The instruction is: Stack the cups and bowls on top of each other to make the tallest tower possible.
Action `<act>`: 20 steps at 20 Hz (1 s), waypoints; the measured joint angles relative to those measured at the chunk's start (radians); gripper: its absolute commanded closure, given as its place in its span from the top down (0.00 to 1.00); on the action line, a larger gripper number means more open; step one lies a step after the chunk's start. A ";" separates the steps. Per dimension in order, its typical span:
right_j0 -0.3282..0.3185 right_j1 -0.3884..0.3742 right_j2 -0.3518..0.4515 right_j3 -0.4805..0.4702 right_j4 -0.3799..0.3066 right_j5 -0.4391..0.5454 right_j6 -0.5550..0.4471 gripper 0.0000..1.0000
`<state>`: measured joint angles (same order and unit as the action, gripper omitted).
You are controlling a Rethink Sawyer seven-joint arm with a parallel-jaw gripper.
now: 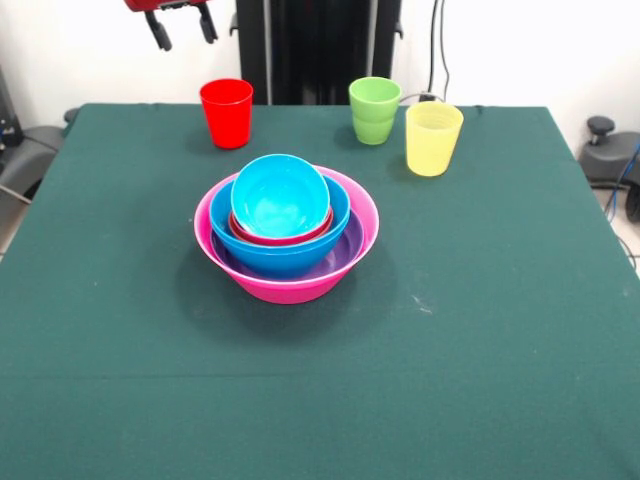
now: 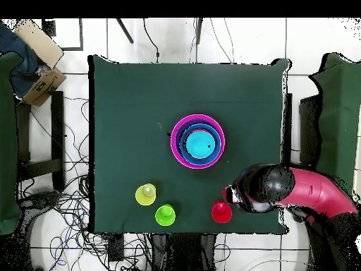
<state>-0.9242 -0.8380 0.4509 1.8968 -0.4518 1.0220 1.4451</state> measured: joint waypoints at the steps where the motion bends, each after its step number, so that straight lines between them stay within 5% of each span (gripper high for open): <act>1: 0.001 0.000 0.001 0.001 0.000 0.000 0.000 1.00; 6: 0.003 0.000 0.002 0.003 0.000 0.000 0.000 1.00; 7: 0.003 0.000 0.003 0.003 0.000 0.000 0.000 0.00; 20: 0.003 -0.003 0.021 0.006 0.000 -0.023 0.000 0.00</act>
<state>-0.9214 -0.8408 0.4715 1.9033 -0.4518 0.9992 1.4451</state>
